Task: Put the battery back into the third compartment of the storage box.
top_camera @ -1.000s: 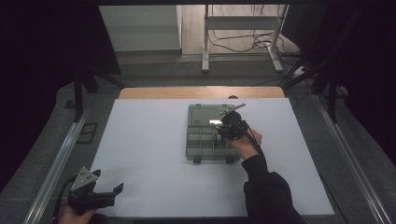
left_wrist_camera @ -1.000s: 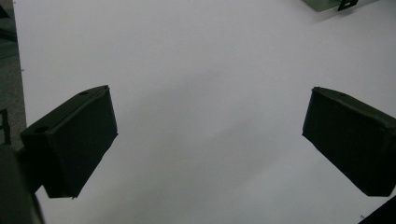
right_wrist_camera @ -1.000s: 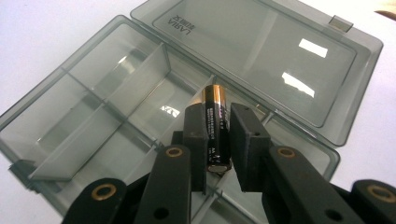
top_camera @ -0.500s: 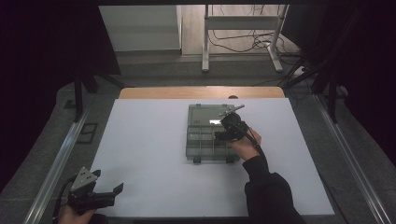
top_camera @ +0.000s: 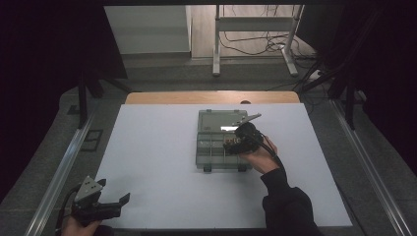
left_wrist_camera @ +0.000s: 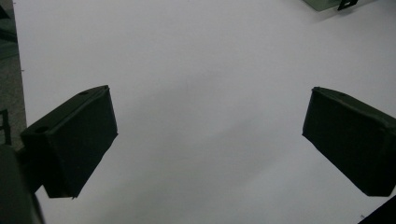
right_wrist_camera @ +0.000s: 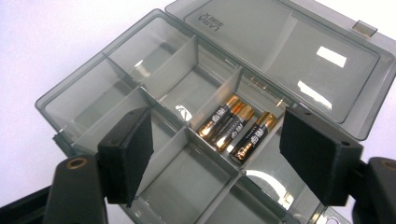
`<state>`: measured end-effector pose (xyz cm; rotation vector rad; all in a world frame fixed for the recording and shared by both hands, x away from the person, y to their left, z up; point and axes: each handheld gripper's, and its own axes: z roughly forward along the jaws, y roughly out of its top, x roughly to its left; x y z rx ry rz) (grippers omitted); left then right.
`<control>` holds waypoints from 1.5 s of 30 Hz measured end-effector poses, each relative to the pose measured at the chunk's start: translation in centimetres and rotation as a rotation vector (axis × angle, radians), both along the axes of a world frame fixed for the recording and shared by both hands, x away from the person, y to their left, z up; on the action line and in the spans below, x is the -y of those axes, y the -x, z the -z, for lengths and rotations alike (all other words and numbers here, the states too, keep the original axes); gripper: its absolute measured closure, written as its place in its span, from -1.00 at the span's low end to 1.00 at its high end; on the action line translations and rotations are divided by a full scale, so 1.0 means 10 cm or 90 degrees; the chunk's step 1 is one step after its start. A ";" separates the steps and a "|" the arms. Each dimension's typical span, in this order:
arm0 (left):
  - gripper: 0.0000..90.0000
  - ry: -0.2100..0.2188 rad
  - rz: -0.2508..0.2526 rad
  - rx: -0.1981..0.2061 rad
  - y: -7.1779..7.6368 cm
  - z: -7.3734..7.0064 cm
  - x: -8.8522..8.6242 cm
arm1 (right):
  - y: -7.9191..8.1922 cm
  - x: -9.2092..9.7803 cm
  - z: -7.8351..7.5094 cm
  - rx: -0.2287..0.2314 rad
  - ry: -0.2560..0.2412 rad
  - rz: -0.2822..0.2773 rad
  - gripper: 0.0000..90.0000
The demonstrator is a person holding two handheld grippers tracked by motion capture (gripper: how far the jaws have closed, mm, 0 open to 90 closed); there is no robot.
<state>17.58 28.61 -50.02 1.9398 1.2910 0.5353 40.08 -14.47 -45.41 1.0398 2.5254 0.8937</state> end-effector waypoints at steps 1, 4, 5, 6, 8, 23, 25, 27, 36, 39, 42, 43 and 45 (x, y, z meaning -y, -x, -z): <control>-0.92 0.000 0.000 0.000 0.00 0.00 0.00 | 0.01 0.00 0.00 0.000 -0.002 -0.002 -0.51; -0.92 0.000 0.000 0.000 0.00 0.00 0.00 | 0.05 0.00 0.00 -0.005 -0.002 -0.006 -0.62; -0.92 -0.001 0.001 0.000 0.00 0.00 0.00 | 0.06 0.00 0.00 -0.005 0.003 -0.008 -0.64; -0.92 -0.001 0.001 0.000 0.00 0.00 0.00 | 0.07 0.00 0.00 -0.003 0.006 -0.009 -0.64; -0.92 -0.001 0.001 0.001 0.00 0.00 0.00 | 0.09 0.00 -0.01 -0.005 0.005 -0.011 -0.68; -0.92 0.000 0.002 0.002 0.01 0.00 0.00 | 0.25 0.09 0.00 0.006 0.010 -0.028 -0.92; -0.92 -0.001 0.002 0.001 0.01 0.00 0.00 | 0.28 0.10 -0.01 0.010 0.012 -0.029 -0.93; -0.92 -0.002 0.002 0.001 0.01 0.00 0.00 | 0.30 0.11 -0.02 0.012 0.012 -0.030 -0.94; -0.92 -0.006 -0.001 0.002 0.01 0.00 0.01 | 0.42 0.14 -0.06 0.020 0.010 -0.032 -0.97; -0.92 -0.005 -0.003 0.002 0.01 0.00 0.01 | 0.47 0.15 -0.08 0.026 0.008 -0.035 -0.98; -0.92 -0.005 -0.003 0.002 0.01 -0.01 0.01 | 0.51 0.16 -0.10 0.035 0.007 -0.039 -0.98; -0.92 -0.006 -0.003 0.002 0.01 -0.01 0.01 | 0.53 0.17 -0.10 0.038 0.008 -0.040 -0.98; -0.92 -0.006 -0.003 0.003 0.01 -0.01 0.01 | 0.56 0.17 -0.11 0.043 0.011 -0.041 -0.98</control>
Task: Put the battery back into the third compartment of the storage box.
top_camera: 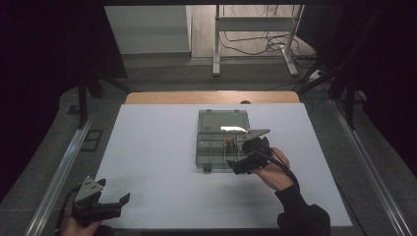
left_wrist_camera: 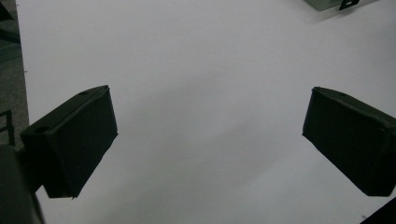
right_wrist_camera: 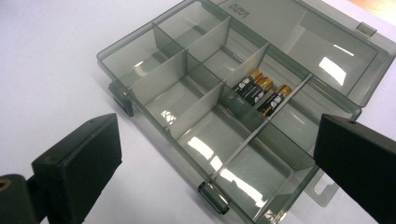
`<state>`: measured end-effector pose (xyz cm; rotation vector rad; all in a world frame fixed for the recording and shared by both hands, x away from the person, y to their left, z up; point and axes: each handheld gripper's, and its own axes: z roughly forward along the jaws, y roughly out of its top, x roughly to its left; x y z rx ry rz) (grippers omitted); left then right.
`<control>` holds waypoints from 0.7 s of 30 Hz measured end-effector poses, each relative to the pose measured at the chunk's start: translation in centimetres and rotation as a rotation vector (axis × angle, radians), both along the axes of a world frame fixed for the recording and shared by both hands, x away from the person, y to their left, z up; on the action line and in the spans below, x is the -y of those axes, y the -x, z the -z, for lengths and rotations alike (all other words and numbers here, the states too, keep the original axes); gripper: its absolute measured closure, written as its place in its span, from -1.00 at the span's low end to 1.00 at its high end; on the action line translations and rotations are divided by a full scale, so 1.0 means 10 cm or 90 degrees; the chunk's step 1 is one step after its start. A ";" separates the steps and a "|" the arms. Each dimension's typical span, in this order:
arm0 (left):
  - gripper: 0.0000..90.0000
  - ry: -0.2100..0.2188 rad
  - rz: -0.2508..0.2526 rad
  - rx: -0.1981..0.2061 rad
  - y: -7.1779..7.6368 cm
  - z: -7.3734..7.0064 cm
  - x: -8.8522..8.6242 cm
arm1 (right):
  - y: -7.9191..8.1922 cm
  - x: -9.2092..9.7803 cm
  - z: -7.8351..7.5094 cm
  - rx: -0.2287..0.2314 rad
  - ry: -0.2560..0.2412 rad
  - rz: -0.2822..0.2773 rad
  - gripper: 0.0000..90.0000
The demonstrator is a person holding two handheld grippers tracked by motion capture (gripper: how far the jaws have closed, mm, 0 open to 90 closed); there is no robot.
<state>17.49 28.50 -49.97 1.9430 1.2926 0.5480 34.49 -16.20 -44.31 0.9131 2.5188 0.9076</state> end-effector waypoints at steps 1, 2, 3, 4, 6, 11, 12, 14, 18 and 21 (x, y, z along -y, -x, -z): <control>-0.92 0.000 -0.001 0.000 0.00 0.00 0.00 | 0.02 0.01 0.00 0.001 0.002 0.000 -0.98; -0.92 0.000 -0.001 0.000 0.00 0.00 0.00 | 0.03 0.01 0.00 0.002 0.003 0.000 -0.98; -0.92 0.000 -0.002 0.000 0.00 0.00 0.00 | 0.05 0.02 0.00 0.002 0.006 0.001 -0.98; -0.92 0.000 -0.002 0.000 0.00 0.00 0.00 | 0.06 0.02 0.01 0.003 0.007 0.000 -0.98; -0.92 0.001 -0.002 0.000 0.00 0.00 0.00 | 0.08 0.04 0.02 0.003 0.009 0.000 -0.97; -0.92 0.000 -0.002 0.001 0.00 0.00 0.00 | 0.14 0.09 0.05 0.007 0.013 0.009 -0.92; -0.92 0.000 -0.002 0.001 0.00 0.00 0.00 | 0.15 0.09 0.05 0.008 0.012 0.012 -0.91; -0.92 0.000 -0.002 0.001 0.00 0.00 0.00 | 0.18 0.11 0.04 0.010 0.008 0.014 -0.90; -0.92 -0.001 -0.002 0.002 0.00 0.00 0.00 | 0.24 0.14 0.02 0.016 -0.003 0.016 -0.87; -0.92 -0.001 -0.002 0.002 0.00 0.00 0.00 | 0.28 0.17 0.01 0.019 -0.006 0.014 -0.86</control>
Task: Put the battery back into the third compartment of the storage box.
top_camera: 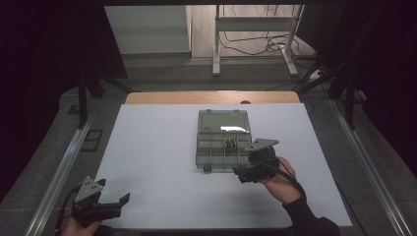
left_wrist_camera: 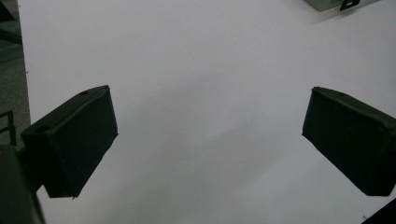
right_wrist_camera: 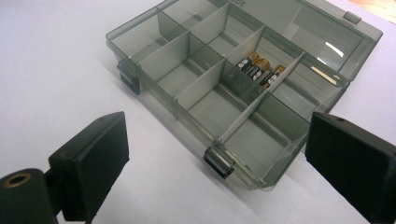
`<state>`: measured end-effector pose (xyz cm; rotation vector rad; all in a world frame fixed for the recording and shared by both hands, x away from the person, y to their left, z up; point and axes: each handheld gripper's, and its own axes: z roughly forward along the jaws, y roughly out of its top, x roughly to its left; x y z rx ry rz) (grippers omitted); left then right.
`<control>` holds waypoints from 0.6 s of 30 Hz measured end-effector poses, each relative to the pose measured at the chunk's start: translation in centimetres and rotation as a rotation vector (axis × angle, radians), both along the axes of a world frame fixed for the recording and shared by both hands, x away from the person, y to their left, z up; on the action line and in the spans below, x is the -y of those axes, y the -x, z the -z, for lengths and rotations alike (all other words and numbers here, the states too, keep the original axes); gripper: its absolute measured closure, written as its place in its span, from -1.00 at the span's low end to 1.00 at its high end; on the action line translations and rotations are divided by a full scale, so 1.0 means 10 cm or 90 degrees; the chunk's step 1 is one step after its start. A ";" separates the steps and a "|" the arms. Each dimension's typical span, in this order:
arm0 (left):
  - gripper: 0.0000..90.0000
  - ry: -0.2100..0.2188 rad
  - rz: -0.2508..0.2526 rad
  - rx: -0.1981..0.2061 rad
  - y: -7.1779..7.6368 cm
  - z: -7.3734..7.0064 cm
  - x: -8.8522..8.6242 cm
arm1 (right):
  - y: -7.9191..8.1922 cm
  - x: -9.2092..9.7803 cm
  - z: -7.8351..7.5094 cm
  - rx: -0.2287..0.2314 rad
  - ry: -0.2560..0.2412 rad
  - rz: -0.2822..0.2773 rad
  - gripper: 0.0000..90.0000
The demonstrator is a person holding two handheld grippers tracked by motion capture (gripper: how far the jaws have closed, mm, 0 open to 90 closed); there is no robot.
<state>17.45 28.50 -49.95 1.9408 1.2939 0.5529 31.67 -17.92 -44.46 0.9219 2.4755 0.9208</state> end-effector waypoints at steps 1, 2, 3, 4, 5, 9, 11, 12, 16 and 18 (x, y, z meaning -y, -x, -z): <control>-0.92 0.000 0.000 0.000 0.00 0.00 0.00 | 0.01 0.01 0.00 0.001 -0.001 0.002 -0.86; -0.92 0.000 0.000 0.000 0.00 0.00 0.00 | 0.02 0.03 0.00 0.000 -0.004 0.003 -0.85; -0.92 0.000 0.000 0.000 0.00 0.00 0.00 | 0.03 0.04 0.00 0.000 -0.007 0.005 -0.85; -0.92 0.000 0.000 0.000 0.00 0.00 0.00 | 0.05 0.06 0.00 -0.002 -0.008 0.006 -0.84; -0.92 0.000 0.000 0.000 0.00 0.00 0.00 | 0.06 0.08 0.00 -0.001 -0.010 0.008 -0.83; -0.92 -0.001 0.000 0.000 0.00 0.00 0.00 | 0.11 0.14 -0.01 0.004 -0.013 0.014 -0.81; -0.92 -0.001 0.000 0.000 0.00 0.00 0.00 | 0.14 0.17 -0.02 0.005 -0.015 0.020 -0.81; -0.92 -0.001 0.000 0.000 0.00 0.00 0.00 | 0.15 0.19 -0.02 0.007 -0.018 0.021 -0.81; -0.92 -0.002 0.000 0.000 0.00 0.00 0.00 | 0.21 0.24 -0.04 0.014 -0.023 0.027 -0.85; -0.92 -0.002 0.000 0.000 0.00 0.00 0.01 | 0.24 0.27 -0.06 0.014 -0.023 0.029 -0.87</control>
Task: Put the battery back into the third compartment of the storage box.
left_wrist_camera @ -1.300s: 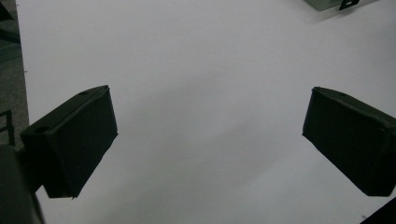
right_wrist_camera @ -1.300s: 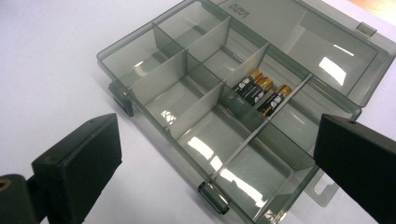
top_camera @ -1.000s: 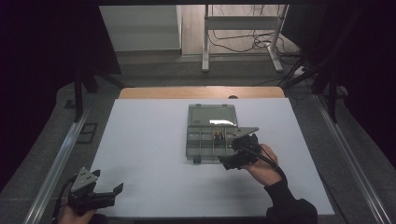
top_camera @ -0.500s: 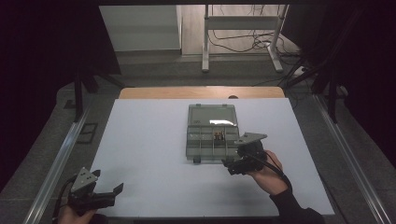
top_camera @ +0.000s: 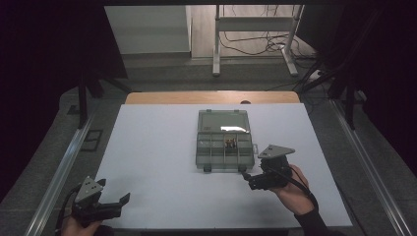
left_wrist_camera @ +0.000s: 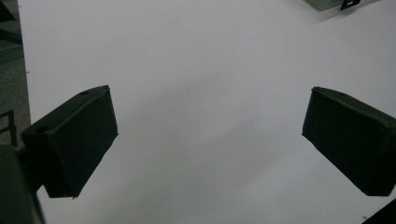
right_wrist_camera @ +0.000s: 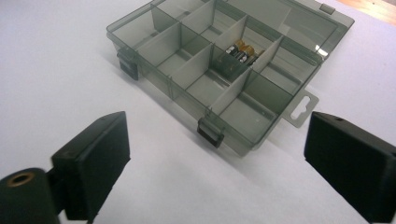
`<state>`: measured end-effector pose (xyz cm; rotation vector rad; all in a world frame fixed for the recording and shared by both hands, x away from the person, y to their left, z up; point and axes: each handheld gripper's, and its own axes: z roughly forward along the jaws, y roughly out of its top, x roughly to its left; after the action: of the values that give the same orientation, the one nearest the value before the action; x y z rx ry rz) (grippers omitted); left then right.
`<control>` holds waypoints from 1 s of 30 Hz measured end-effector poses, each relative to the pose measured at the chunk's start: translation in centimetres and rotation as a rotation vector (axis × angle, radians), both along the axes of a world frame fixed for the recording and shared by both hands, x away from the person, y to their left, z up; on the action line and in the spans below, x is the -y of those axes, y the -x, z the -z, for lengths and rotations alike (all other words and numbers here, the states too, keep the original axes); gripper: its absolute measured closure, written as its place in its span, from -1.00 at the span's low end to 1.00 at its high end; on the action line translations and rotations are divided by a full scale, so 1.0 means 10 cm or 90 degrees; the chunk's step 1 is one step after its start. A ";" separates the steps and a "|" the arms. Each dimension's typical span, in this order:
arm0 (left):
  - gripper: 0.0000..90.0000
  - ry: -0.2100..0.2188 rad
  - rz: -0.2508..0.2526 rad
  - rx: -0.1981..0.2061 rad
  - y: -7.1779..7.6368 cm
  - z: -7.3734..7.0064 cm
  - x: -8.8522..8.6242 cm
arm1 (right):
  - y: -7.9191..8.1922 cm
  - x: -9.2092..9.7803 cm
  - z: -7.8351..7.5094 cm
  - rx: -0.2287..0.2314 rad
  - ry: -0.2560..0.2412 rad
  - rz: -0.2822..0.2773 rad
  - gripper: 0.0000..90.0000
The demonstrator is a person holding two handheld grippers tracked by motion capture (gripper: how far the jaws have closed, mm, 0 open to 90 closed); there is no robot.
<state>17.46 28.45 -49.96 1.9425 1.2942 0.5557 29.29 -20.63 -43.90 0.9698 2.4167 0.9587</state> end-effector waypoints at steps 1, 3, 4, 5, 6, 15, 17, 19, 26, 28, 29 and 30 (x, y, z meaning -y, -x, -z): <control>-0.92 0.000 0.000 0.000 0.00 0.00 0.00 | 0.01 0.01 -0.01 0.000 0.000 0.003 -0.87; -0.92 0.000 0.000 0.000 0.00 0.00 0.00 | 0.04 0.04 -0.02 0.001 0.001 0.008 -0.89; -0.92 0.000 0.000 0.000 0.00 0.00 0.00 | 0.05 0.06 -0.02 0.000 -0.001 0.010 -0.90; -0.92 0.000 0.000 0.000 0.00 0.00 0.00 | 0.06 0.07 -0.02 -0.001 -0.003 0.014 -0.91; -0.92 -0.001 0.000 0.000 0.00 0.00 0.00 | 0.07 0.08 -0.03 -0.002 -0.003 0.016 -0.92; -0.92 -0.001 0.000 -0.001 0.00 0.00 0.00 | 0.17 0.19 0.00 -0.009 -0.003 0.035 -0.95; -0.92 0.000 0.000 -0.001 0.00 0.00 0.00 | 0.19 0.21 0.01 -0.010 -0.002 0.037 -0.95; -0.92 0.000 0.000 -0.001 0.00 0.00 0.00 | 0.21 0.23 0.02 -0.011 0.000 0.039 -0.96; -0.92 -0.002 0.000 -0.001 0.00 0.00 0.00 | 0.27 0.29 0.04 -0.011 0.003 0.047 -0.97; -0.92 -0.002 0.000 -0.001 0.00 0.00 0.00 | 0.29 0.30 0.04 -0.010 0.005 0.047 -0.97; -0.92 -0.001 0.000 0.000 0.00 0.00 0.00 | 0.30 0.31 0.05 -0.008 0.004 0.048 -0.97; -0.92 -0.001 0.000 0.000 0.00 0.00 0.00 | 0.31 0.32 0.05 -0.007 0.004 0.049 -0.97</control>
<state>17.47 28.42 -49.95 1.9443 1.2946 0.5567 26.18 -23.79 -44.36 1.0599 2.3717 0.9198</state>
